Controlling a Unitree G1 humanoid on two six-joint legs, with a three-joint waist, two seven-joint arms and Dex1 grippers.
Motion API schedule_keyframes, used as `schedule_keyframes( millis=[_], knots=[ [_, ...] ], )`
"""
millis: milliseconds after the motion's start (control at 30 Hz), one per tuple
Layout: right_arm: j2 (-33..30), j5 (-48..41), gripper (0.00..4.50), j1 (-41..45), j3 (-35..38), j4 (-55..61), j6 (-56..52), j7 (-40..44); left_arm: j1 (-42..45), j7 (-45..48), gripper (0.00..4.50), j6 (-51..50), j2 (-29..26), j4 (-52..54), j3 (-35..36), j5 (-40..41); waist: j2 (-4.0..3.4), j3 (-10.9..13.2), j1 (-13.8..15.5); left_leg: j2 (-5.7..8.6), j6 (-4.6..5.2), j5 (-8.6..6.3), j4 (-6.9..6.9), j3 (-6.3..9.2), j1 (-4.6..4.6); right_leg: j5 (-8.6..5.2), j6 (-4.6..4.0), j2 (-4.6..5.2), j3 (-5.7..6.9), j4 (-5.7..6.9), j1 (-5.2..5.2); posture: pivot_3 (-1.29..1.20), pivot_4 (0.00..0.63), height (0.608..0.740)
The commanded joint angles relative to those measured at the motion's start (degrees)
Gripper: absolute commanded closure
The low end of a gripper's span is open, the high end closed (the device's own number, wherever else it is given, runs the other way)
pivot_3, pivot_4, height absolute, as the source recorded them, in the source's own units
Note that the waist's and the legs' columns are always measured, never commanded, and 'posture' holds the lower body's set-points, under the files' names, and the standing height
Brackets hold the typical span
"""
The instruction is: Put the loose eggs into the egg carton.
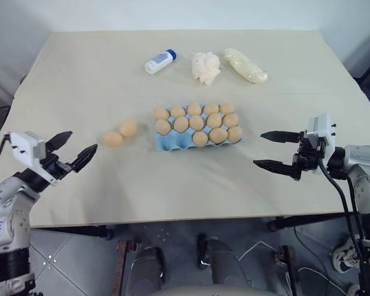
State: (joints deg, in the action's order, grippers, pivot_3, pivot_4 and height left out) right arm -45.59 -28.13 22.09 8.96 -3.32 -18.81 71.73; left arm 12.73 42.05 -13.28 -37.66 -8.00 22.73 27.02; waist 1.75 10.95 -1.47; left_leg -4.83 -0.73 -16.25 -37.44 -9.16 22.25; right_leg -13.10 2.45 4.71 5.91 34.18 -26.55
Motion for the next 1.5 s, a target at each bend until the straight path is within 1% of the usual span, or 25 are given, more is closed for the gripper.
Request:
schedule_keyframes(
  millis=[33, 167, 367, 633, 767, 800, 833, 900, 1000, 1033, 1167, 1233, 1300, 1400, 1433, 1500],
  knots=[
    [0.19, -0.84, 0.01, -0.22, 0.91, 2.91, 0.10, -1.22, 6.37, 1.86, 0.00, 3.72, -1.13, -7.57, -2.95, -3.37, 0.00, 0.00, 0.04, -0.03, -0.02, 0.00, -0.01, 0.00, 0.01, 0.00, -0.01, -0.04, 0.02, 0.00, -0.01, 0.00, 0.150, 0.740],
    [0.28, -1.49, 0.01, -2.68, 1.96, 5.57, -0.71, -3.03, 13.30, 4.41, 0.00, 7.47, -0.81, -17.50, -6.14, -6.45, 0.00, 0.00, 0.00, -0.02, -0.03, 0.00, -0.04, -0.05, -0.02, -0.01, -0.02, -0.02, -0.02, 0.07, -0.01, 0.00, 0.150, 0.740],
    [0.08, -2.50, 0.01, -6.05, 3.14, 8.76, -1.76, -4.98, 19.15, 7.65, 0.00, 10.50, -0.13, -27.09, -9.22, -9.04, 0.01, 0.00, -0.06, -0.03, -0.03, 0.00, -0.11, -0.08, -0.02, -0.01, -0.01, -0.03, -0.03, 0.15, -0.01, 0.00, 0.150, 0.740],
    [0.09, -3.17, 0.01, -7.63, 3.22, 10.09, -1.95, -6.56, 24.55, 9.65, 0.00, 14.16, 1.02, -36.30, -10.83, -11.13, 0.01, 0.00, -0.01, -0.04, -0.01, 0.00, -0.46, -0.04, -0.01, 0.00, -0.03, 0.00, -0.06, 0.40, 0.02, 0.00, 0.150, 0.740],
    [0.29, -3.33, 0.01, -7.75, 2.91, 10.30, -1.95, -6.99, 26.01, 10.92, 0.00, 15.32, 1.34, -38.97, -11.54, -12.11, 0.01, 0.00, -0.05, -0.04, 0.00, 0.00, -0.50, -0.03, -0.01, 0.00, -0.04, 0.00, -0.06, 0.47, 0.01, 0.00, 0.150, 0.740],
    [0.33, -3.38, 0.00, -7.70, 2.87, 10.35, -1.97, -7.07, 26.10, 10.88, 0.41, 15.65, 1.40, -39.19, -11.43, -12.12, 0.01, 0.00, -0.07, -0.04, 0.00, 0.00, -0.50, -0.03, -0.01, 0.00, -0.04, 0.00, -0.07, 0.48, 0.01, 0.00, 0.150, 0.740],
    [0.39, -3.41, 0.00, -7.64, 2.79, 10.39, -2.01, -7.16, 26.08, 11.12, 0.59, 15.80, 1.46, -39.19, -11.24, -11.85, 0.01, 0.00, -0.09, -0.04, -0.01, 0.00, -0.50, -0.03, -0.01, 0.00, -0.04, 0.00, -0.07, 0.49, 0.01, 0.00, 0.150, 0.740],
    [0.53, -3.47, 0.00, -7.63, 2.65, 10.56, -1.99, -7.30, 25.87, 11.42, 1.26, 15.79, 1.36, -39.05, -11.09, -11.55, 0.01, 0.00, -0.07, -0.04, -0.01, 0.00, -0.51, -0.03, -0.01, 0.00, -0.04, 0.00, -0.07, 0.51, 0.01, 0.00, 0.150, 0.740],
    [0.90, -3.61, 0.00, -7.63, 2.30, 11.14, -2.15, -7.70, 24.85, 12.03, 2.21, 15.45, 0.90, -37.92, -10.63, -10.95, 0.01, 0.00, -0.03, -0.04, 0.00, 0.00, -0.53, -0.03, -0.01, 0.00, -0.04, 0.00, -0.07, 0.54, 0.01, 0.00, 0.150, 0.740],
    [1.01, -3.65, 0.00, -7.58, 2.20, 11.32, -2.23, -7.83, 24.61, 12.00, 2.35, 15.13, 0.72, -37.61, -10.53, -10.90, 0.01, 0.00, -0.03, -0.04, 0.00, 0.00, -0.54, -0.03, -0.01, 0.00, -0.04, 0.00, -0.07, 0.55, 0.01, 0.00, 0.150, 0.740],
    [1.75, -3.85, 0.00, -7.40, 1.68, 12.08, -2.29, -8.35, 22.39, 13.04, 2.50, 14.17, -0.32, -33.42, -9.79, -9.96, 0.01, 0.00, -0.10, -0.05, -0.01, 0.00, -0.57, -0.03, -0.02, 0.00, -0.04, 0.00, -0.09, 0.58, 0.00, 0.00, 0.150, 0.740],
    [2.89, -4.48, 0.00, -7.22, 1.33, 12.99, -1.91, -8.66, 20.24, 13.53, 2.51, 10.56, -1.34, -26.02, -9.18, -8.25, 0.02, 0.00, -0.13, -0.05, 0.00, 0.00, -0.57, -0.03, -0.01, 0.00, -0.04, 0.00, -0.08, 0.60, -0.01, 0.00, 0.150, 0.740],
    [3.44, -4.67, 0.00, -7.15, 1.26, 13.40, -1.81, -8.77, 18.90, 13.37, 2.51, 8.14, -1.72, -21.86, -8.78, -7.44, 0.02, -0.01, -0.04, -0.07, -0.01, 0.00, -0.57, -0.02, -0.01, 0.00, -0.05, -0.01, -0.08, 0.61, -0.01, 0.00, 0.150, 0.740],
    [5.43, -4.21, 0.00, -6.40, -0.19, 13.33, -1.48, -9.50, 18.60, 13.60, 2.51, -2.05, -1.68, -8.06, -10.16, -3.09, 0.03, -0.01, 0.03, -0.07, -0.01, 0.00, -0.59, -0.02, -0.01, 0.00, -0.05, -0.01, -0.09, 0.64, 0.00, 0.00, 0.150, 0.740],
    [5.87, -4.06, 0.00, -6.20, -0.52, 13.27, -1.39, -9.62, 18.79, 13.40, 2.51, -4.35, -1.54, -5.19, -10.56, -2.20, 0.04, -0.01, 0.16, -0.07, -0.01, 0.00, -0.61, -0.01, -0.01, 0.00, -0.05, 0.00, -0.10, 0.64, 0.01, 0.00, 0.150, 0.740],
    [6.74, -4.20, 0.00, -5.85, -0.65, 13.70, -1.60, -10.13, 20.07, 13.50, 2.51, -5.47, -0.36, -2.95, -11.18, -1.27, 0.03, -0.02, 0.30, -0.04, 0.00, 0.01, -0.64, 0.02, -0.01, 0.00, -0.04, 0.00, -0.13, 0.64, 0.03, 0.00, 0.150, 0.740]
  ],
)
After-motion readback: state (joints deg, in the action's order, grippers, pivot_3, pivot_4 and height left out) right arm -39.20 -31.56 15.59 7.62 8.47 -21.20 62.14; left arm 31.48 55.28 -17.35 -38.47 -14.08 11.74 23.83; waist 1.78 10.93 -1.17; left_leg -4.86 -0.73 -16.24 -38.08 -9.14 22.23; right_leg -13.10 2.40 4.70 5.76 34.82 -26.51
